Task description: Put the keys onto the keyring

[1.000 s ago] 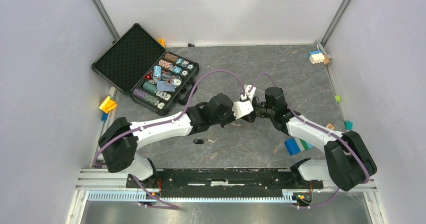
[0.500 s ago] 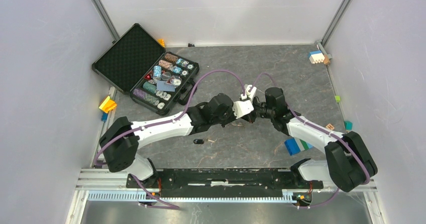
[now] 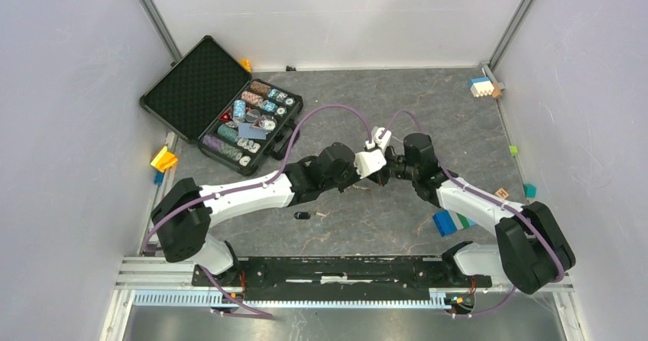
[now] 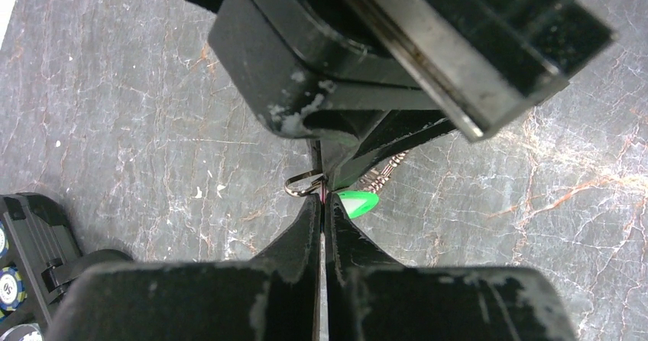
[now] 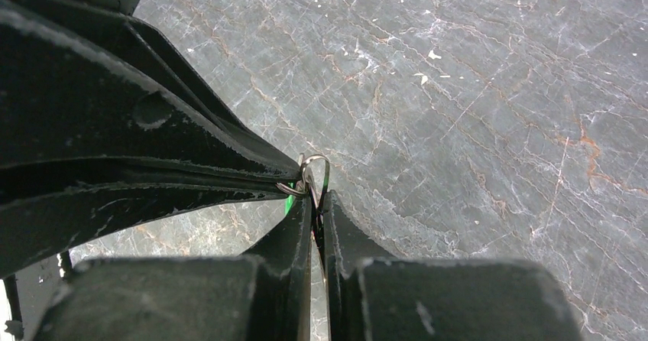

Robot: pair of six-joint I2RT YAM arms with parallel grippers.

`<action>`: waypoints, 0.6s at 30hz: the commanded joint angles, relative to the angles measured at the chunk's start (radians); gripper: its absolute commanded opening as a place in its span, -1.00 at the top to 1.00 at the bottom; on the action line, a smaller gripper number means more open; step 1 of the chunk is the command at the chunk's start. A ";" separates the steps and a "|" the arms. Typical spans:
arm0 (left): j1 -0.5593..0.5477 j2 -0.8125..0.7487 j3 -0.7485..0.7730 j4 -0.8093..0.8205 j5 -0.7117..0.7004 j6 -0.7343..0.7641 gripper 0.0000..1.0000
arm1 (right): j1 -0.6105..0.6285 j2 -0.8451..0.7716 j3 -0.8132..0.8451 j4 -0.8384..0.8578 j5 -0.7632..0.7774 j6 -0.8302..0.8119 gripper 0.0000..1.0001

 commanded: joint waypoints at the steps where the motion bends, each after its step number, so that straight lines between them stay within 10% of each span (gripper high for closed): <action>1: 0.042 0.002 0.024 0.136 -0.149 -0.136 0.96 | 0.047 -0.046 -0.018 0.066 -0.097 -0.067 1.00; 18: 0.079 -0.026 -0.028 0.218 -0.261 -0.148 0.95 | 0.051 -0.051 -0.036 0.098 -0.095 -0.044 1.00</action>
